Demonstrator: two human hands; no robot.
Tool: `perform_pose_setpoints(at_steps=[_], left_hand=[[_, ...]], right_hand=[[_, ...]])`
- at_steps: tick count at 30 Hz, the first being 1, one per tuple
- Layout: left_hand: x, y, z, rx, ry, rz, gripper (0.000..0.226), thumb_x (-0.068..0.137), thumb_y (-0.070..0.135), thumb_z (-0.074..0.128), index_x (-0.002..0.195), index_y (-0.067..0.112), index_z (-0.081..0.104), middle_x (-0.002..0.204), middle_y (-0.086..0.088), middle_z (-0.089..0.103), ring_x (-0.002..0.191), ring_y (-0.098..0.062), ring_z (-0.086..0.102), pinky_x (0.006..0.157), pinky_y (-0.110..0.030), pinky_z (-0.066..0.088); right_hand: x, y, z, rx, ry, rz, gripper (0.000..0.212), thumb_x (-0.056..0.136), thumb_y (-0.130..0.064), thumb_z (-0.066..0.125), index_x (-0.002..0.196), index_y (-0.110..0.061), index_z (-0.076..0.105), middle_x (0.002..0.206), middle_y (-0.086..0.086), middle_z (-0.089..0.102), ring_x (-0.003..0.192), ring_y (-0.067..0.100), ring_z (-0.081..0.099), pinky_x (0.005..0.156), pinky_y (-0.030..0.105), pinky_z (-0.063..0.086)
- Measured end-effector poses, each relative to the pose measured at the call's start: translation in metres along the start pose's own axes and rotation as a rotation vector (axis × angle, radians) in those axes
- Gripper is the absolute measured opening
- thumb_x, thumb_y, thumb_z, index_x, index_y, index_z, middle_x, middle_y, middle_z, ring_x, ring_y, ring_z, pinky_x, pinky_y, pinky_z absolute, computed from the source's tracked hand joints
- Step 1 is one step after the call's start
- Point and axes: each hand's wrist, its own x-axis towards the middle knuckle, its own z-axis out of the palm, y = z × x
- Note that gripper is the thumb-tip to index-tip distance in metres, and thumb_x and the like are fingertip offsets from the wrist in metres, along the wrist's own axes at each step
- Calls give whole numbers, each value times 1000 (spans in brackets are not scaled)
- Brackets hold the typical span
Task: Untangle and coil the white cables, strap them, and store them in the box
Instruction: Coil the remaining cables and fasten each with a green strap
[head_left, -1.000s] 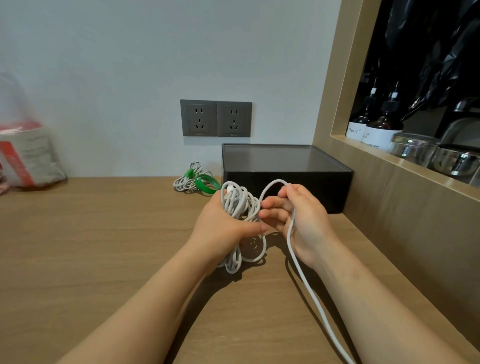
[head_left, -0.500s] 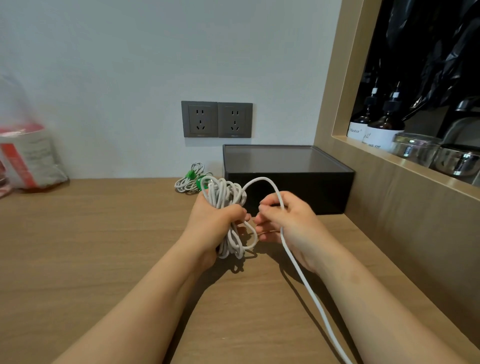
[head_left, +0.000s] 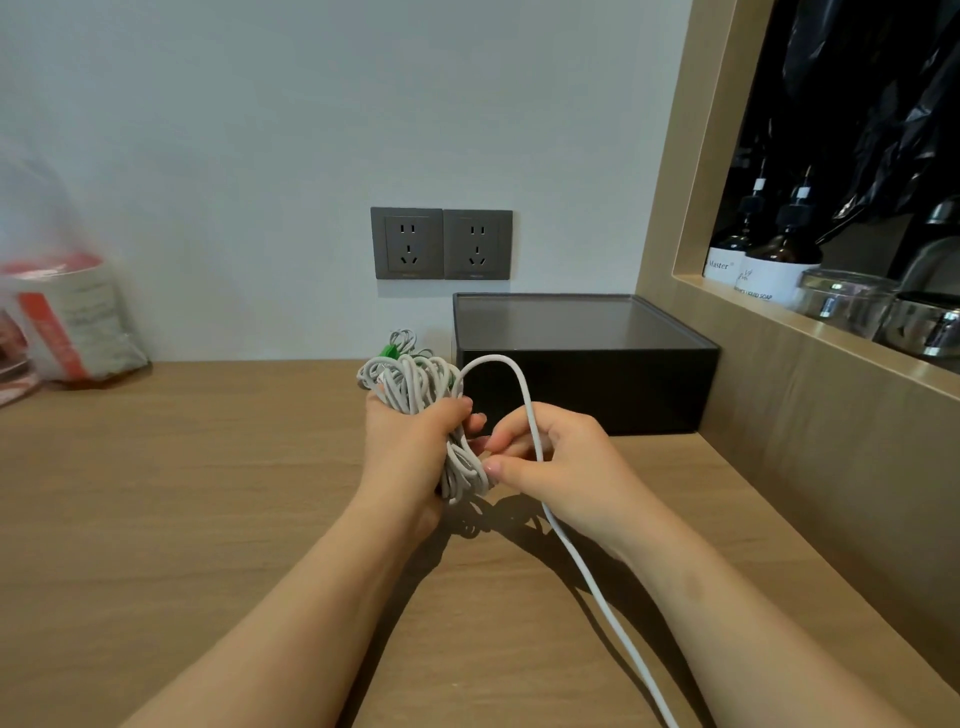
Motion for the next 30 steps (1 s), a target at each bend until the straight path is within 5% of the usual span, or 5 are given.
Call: perform_pose_setpoints(at_steps=[8, 14, 21, 25, 30], left_hand=[[1, 4, -3, -85, -113, -54, 29, 83, -5, 60, 109, 5, 51, 54, -4, 51, 42, -12, 51, 44, -26, 49], [-9, 9, -1, 182, -417, -29, 21, 81, -11, 59, 89, 6, 49, 48, 1, 50, 39, -11, 47, 44, -26, 44], [-26, 12, 5, 379, -674, -192, 15, 81, -4, 61, 75, 7, 55, 45, -1, 51, 38, -10, 46, 44, -23, 46], [-28, 11, 5, 330, -640, -273, 19, 79, -7, 60, 66, 6, 56, 48, -6, 52, 38, -12, 49, 45, -24, 48], [-23, 13, 3, 104, -492, -296, 10, 69, -6, 57, 67, 2, 53, 45, -6, 47, 37, -13, 47, 45, -22, 50]], right_hand=[[-1, 0, -6, 91, 46, 23, 16, 81, -21, 69, 91, -23, 58, 68, -2, 60, 56, 8, 61, 55, 19, 52], [0, 1, -24, 444, 272, 101, 17, 95, -22, 48, 94, -22, 65, 57, 2, 49, 41, 9, 41, 38, 19, 37], [6, 13, -20, 56, 352, -86, 18, 95, -28, 46, 90, -37, 60, 63, -19, 58, 59, -1, 54, 52, 11, 41], [7, 15, -14, -60, 290, -97, 18, 96, -30, 44, 96, -30, 62, 82, -16, 62, 81, -3, 59, 69, 12, 47], [5, 12, -14, 68, 293, 25, 13, 98, -29, 39, 101, -27, 51, 65, -5, 53, 49, 1, 47, 46, 13, 37]])
